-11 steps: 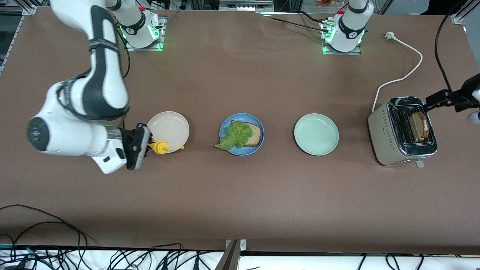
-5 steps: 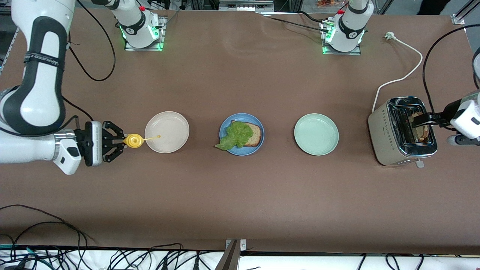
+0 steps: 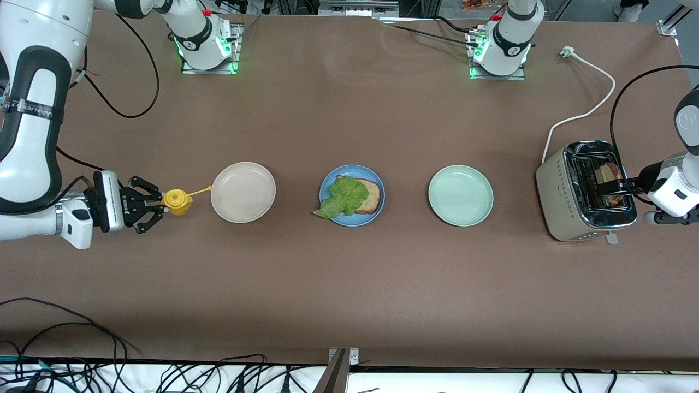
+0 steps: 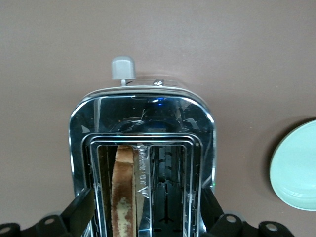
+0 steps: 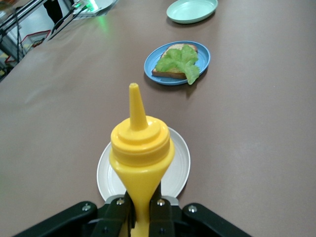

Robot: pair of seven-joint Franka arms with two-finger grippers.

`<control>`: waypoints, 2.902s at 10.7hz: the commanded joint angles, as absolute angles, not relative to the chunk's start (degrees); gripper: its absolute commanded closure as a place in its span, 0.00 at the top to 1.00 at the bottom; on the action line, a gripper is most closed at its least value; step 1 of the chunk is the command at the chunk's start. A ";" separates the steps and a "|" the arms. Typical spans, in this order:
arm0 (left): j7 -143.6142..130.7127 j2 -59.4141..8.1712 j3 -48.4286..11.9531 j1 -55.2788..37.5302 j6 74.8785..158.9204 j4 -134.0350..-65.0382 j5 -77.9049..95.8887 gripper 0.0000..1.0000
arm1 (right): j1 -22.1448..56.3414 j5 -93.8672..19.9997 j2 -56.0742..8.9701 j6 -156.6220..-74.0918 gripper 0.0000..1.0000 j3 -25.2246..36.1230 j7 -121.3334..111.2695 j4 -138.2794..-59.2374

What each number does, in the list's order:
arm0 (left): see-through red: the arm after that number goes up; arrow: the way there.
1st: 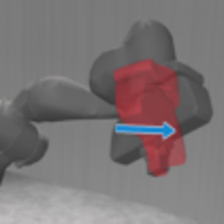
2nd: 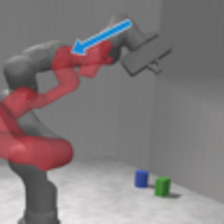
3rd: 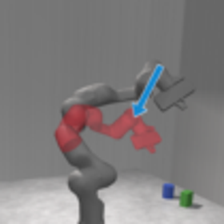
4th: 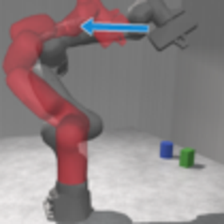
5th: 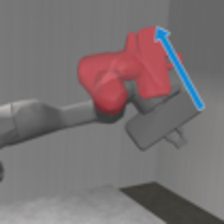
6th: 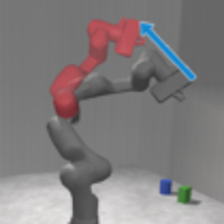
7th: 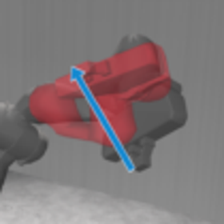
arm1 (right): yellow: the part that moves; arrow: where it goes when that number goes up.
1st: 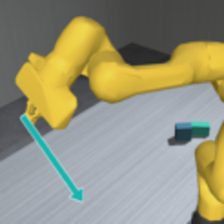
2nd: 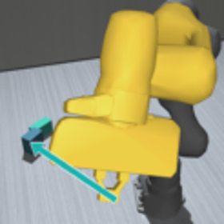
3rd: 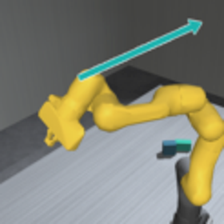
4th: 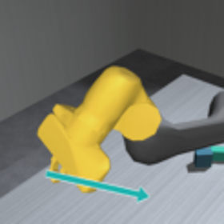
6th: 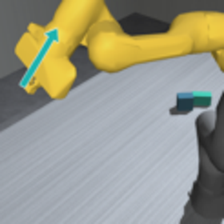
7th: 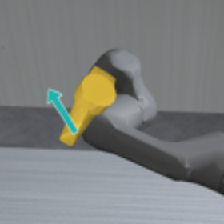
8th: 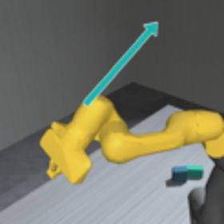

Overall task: Make sandwich in blue plate with both arms
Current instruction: 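Set the mustard down while the left gripper grasps the toaster bread, then lift the bread slice out of the toaster with the left gripper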

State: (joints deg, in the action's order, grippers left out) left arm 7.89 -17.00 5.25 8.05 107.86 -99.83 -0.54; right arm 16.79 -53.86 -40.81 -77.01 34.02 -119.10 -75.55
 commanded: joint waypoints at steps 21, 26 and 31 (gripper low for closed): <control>13.80 -8.00 -11.75 8.88 106.00 -94.40 -3.60 0.00 | 3.78 -61.17 -54.76 -66.97 0.89 29.88 -143.80 -78.14; -0.23 -12.47 -26.16 7.56 105.82 -95.10 -3.60 0.00 | 4.65 -59.42 -52.21 -62.32 0.88 34.17 -127.47 -73.75; -12.48 -20.38 -39.44 6.15 105.82 -94.31 -2.64 0.00 | 6.05 -53.45 -47.21 -58.80 0.88 34.45 -107.98 -69.80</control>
